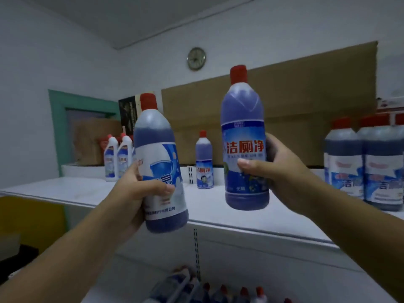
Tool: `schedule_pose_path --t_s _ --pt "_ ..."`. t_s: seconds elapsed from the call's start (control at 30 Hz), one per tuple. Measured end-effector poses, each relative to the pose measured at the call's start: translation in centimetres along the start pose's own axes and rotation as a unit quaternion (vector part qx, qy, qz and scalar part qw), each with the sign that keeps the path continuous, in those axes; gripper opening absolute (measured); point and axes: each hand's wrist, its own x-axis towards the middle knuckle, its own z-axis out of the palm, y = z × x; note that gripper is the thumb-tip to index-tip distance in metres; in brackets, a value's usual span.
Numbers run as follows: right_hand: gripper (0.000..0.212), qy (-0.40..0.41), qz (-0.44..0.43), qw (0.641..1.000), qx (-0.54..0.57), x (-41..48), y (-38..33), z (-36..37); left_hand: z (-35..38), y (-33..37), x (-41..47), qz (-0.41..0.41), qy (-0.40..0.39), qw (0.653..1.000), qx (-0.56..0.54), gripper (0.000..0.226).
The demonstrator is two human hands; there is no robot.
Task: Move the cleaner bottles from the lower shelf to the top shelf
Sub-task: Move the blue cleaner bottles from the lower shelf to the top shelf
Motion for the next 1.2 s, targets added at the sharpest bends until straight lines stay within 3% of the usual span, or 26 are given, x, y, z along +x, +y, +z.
schedule_pose_path --t_s 0.33,0.4,0.57,0.77,0.9,1.2 --pt "0.076 0.064 -0.018 0.992 -0.112 12.5 3.4 -1.0 -3.7 -0.9 10.3 0.043 -0.03 0.998 0.037 0.083" --pt "0.074 0.082 -0.012 0.987 -0.135 14.3 5.1 -0.9 -4.5 -2.0 12.3 0.038 -0.042 0.998 0.031 0.091" --pt "0.063 0.156 0.037 0.973 -0.164 18.4 9.7 -0.7 -5.8 -4.5 17.2 0.019 -0.083 0.996 -0.003 0.073" --pt "0.056 0.194 0.087 0.957 -0.197 21.1 14.7 -0.5 -6.6 -6.5 22.1 0.025 -0.15 0.988 -0.011 0.083" --pt "0.057 0.22 0.103 0.945 -0.217 21.1 17.5 -0.5 -7.0 -8.1 23.6 0.023 -0.18 0.983 -0.025 0.074" --pt "0.054 0.184 0.124 0.938 -0.266 20.8 19.7 -1.1 -5.7 -9.4 25.4 0.022 -0.214 0.976 -0.036 0.078"
